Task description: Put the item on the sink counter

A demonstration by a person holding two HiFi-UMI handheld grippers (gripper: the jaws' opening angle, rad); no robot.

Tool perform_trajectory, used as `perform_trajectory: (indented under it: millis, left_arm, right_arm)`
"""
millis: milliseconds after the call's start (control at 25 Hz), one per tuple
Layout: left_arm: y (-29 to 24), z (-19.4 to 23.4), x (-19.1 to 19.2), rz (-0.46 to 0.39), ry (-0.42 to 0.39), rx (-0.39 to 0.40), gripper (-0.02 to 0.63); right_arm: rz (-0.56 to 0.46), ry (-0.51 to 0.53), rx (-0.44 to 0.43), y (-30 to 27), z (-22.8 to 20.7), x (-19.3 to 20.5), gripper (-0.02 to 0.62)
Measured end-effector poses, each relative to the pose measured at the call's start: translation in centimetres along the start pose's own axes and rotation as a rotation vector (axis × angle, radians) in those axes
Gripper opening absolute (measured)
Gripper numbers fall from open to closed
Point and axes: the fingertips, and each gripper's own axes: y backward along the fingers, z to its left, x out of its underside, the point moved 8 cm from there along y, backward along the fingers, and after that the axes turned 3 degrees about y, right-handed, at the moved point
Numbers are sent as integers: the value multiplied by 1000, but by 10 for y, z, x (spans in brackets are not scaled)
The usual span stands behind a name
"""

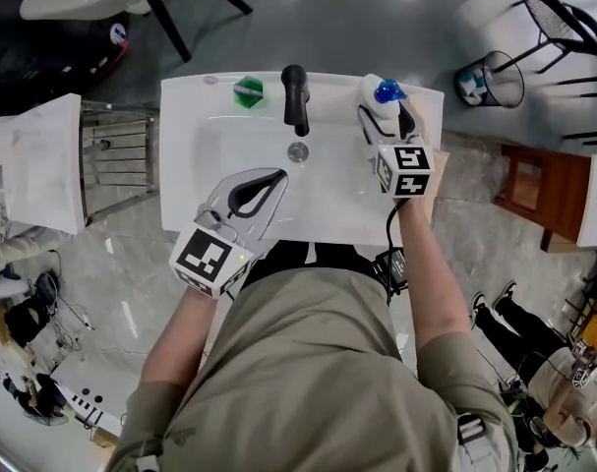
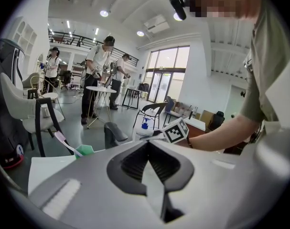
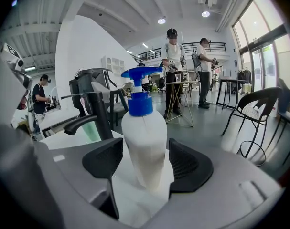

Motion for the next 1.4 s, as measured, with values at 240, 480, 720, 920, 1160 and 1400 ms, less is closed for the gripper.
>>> perform_trajectory:
  millis: [240, 480, 720, 920, 1160, 1400]
  left_arm:
    - [1, -5, -1, -14, -7, 15, 6]
    - [1, -10, -3, -27, -17, 34, 6]
    - [5, -13, -6, -44, -25, 48, 6]
    - [9, -14, -7, -54, -34, 58, 6]
    - [14, -12, -9, -63, -36, 61, 6]
    - [16, -10, -7, -69, -34, 64, 6]
  right_arm:
    - [-15, -10, 10, 18, 3, -2, 287]
    - [-35, -50, 35, 49, 8, -4, 287]
    - [-68, -43, 34, 84, 19, -19, 284]
    - [-99, -24, -8, 103, 37, -36, 281]
    - [-133, -6, -57, 118, 61, -54, 232]
    - [-167, -3, -70, 131, 74, -72, 125]
